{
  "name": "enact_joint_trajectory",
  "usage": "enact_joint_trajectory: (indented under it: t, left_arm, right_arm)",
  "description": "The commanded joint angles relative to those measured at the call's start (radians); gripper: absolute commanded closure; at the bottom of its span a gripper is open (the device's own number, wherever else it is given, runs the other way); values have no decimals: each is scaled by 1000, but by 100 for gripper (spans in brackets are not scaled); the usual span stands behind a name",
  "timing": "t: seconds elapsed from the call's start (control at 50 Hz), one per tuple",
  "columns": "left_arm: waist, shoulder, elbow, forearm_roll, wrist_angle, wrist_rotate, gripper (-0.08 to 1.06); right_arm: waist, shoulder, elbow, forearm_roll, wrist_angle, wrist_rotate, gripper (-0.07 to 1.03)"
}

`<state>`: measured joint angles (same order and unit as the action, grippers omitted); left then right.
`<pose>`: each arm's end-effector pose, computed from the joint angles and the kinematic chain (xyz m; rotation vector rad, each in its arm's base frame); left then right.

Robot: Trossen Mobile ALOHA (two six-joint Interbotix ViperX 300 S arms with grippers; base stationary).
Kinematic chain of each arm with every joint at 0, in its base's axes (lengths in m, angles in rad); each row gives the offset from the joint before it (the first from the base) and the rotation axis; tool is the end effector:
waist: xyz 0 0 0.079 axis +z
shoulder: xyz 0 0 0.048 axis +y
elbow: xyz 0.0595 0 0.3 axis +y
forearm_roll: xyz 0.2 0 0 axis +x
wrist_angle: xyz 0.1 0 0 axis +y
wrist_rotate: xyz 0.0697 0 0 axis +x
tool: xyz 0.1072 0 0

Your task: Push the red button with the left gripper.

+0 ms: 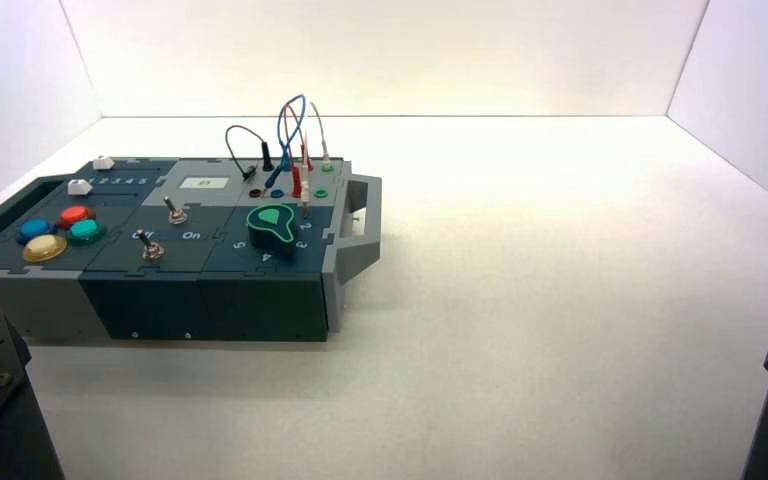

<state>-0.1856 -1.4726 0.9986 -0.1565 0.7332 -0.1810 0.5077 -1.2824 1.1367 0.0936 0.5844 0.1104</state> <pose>0.1386 -0.0448 0.3085 -0.2837 0.2948 -0.2486 0.1583 0.0985 0.2382 0.0808 0.4807 0.5072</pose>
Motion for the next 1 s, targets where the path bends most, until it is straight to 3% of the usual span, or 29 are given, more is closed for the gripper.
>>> enact_joint_trajectory:
  t: [0.02, 0.48, 0.7, 0.86, 1.0]
  left_arm:
    - [2, 14, -28, 0, -5, -5, 101]
    - [2, 20, -34, 0, -2, -5, 101]
    - [2, 40, -28, 0, 5, -5, 101]
    - [2, 44, -21, 0, 0, -5, 101]
    - [2, 54, -20, 0, -15, -5, 101]
  right_arm:
    - [5, 18, -25, 3, -3, -2, 99]
    - [21, 28, -26, 20, -3, -3, 99]
    - [149, 106, -28, 49, -5, -3, 99]
    - [235, 262, -60, 117, -23, -2, 98]
    - [282, 417, -129, 130, -29, -3, 98]
